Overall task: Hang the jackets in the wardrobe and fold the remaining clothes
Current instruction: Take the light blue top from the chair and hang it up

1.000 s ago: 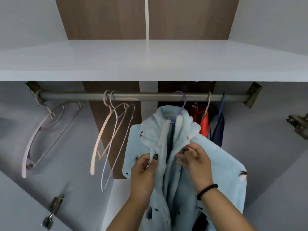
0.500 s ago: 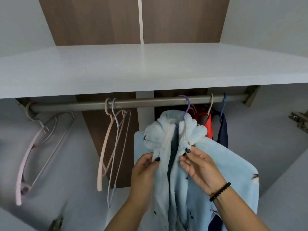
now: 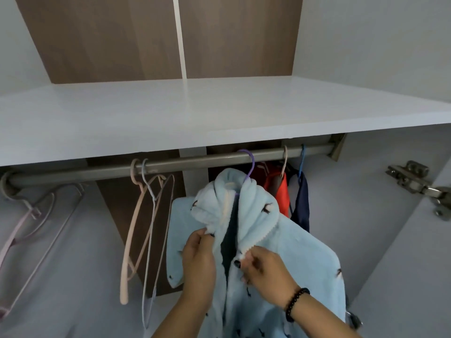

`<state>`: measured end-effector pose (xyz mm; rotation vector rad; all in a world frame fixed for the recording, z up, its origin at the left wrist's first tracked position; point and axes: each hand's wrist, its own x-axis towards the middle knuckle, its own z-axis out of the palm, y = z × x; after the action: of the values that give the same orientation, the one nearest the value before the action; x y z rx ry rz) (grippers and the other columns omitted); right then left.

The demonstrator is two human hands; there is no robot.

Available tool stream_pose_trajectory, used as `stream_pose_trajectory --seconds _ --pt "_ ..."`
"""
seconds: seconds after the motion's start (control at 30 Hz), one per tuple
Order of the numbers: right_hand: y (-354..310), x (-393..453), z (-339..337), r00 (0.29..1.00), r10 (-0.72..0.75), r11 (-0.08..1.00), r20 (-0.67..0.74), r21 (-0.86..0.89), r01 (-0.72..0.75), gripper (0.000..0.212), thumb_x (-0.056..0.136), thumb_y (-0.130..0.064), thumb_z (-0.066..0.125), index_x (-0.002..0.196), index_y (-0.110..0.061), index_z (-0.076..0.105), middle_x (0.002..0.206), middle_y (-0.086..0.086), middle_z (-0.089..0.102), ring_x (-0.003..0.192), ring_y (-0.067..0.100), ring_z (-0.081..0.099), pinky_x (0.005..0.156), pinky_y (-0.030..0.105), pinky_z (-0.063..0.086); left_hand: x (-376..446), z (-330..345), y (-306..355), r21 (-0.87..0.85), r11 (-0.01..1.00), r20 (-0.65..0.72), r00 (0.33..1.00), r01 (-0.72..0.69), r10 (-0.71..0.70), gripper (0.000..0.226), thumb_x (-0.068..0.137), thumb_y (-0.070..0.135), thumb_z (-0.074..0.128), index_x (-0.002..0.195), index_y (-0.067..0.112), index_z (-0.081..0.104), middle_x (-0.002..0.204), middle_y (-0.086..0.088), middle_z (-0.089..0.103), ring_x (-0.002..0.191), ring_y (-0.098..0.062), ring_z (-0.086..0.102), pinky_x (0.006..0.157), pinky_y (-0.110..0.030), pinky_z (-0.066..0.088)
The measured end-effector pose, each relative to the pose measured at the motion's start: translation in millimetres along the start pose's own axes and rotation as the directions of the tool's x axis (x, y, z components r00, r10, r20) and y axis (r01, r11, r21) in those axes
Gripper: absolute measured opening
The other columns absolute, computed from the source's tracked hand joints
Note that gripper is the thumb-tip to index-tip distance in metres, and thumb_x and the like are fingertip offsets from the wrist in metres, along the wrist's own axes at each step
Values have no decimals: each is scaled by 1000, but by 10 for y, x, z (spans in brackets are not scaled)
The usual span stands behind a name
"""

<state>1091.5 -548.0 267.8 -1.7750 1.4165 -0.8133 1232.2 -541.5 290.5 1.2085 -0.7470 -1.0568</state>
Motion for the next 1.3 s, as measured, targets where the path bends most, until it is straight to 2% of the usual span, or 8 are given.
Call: stream_pose_trajectory --seconds 0.13,0.3,0.4,0.5,0.7,0.9,1.1,1.3 --pt "-76 -7 -7 999 12 992 -51 126 -6 28 94 -8 56 68 -18 52 74 10 60 72 24 67 58 14 48 -79 9 0 43 990 16 991 -131 130 9 93 8 59 92 10 68 85 -12 70 80 -21 63 75 -32 51" --pt "-114 52 -94 997 13 959 -76 -280 -34 28 90 -15 54 63 -15 48 66 3 59 66 17 59 61 28 48 -224 -1 -89 241 874 245 897 -423 367 15 89 25 69 75 25 64 68 3 62 57 0 50 55 -12 39" --pt "-153 74 -160 999 48 967 -16 -250 -50 29 87 -12 52 60 -18 44 62 -2 55 62 16 63 55 27 47 -272 29 -127 313 781 314 835 -540 451 8 85 26 67 77 26 67 78 10 60 68 -2 56 61 -6 39" --pt "-163 43 -239 994 111 994 23 4 -111 26 89 -5 52 65 -15 53 67 5 63 59 14 70 60 37 55 -236 4 -243 386 782 289 870 -489 401 23 87 5 69 81 28 69 84 15 60 75 -2 58 64 -7 38" --pt "-116 -56 -265 993 118 976 -9 186 -114 28 92 -1 53 66 -12 54 61 3 58 59 15 70 54 24 51 -226 -12 -286 462 760 243 889 -458 388 28 86 0 66 84 28 68 86 15 62 79 -3 59 62 -6 39" --pt "-120 -105 -259 994 89 978 -68 192 -74 26 90 1 56 67 -11 57 54 -2 57 52 13 65 51 21 49 -234 -19 -287 453 780 228 902 -432 367 19 84 -2 68 87 16 72 81 6 64 79 -4 60 61 -7 40" --pt "-163 -140 -277 994 100 960 -47 267 -84 22 92 -4 57 72 -11 61 54 -1 60 49 11 63 50 25 50 -233 0 -296 399 840 179 930 -368 322 31 80 -5 70 78 25 72 77 10 65 72 -3 62 60 -10 42" --pt "-193 -117 -239 988 157 920 -18 367 -139 23 93 -1 55 76 -14 65 60 1 61 52 12 64 50 22 49 -213 -63 -269 305 923 181 966 -233 184 29 80 -9 69 82 20 72 64 7 64 56 2 54 56 -10 42"
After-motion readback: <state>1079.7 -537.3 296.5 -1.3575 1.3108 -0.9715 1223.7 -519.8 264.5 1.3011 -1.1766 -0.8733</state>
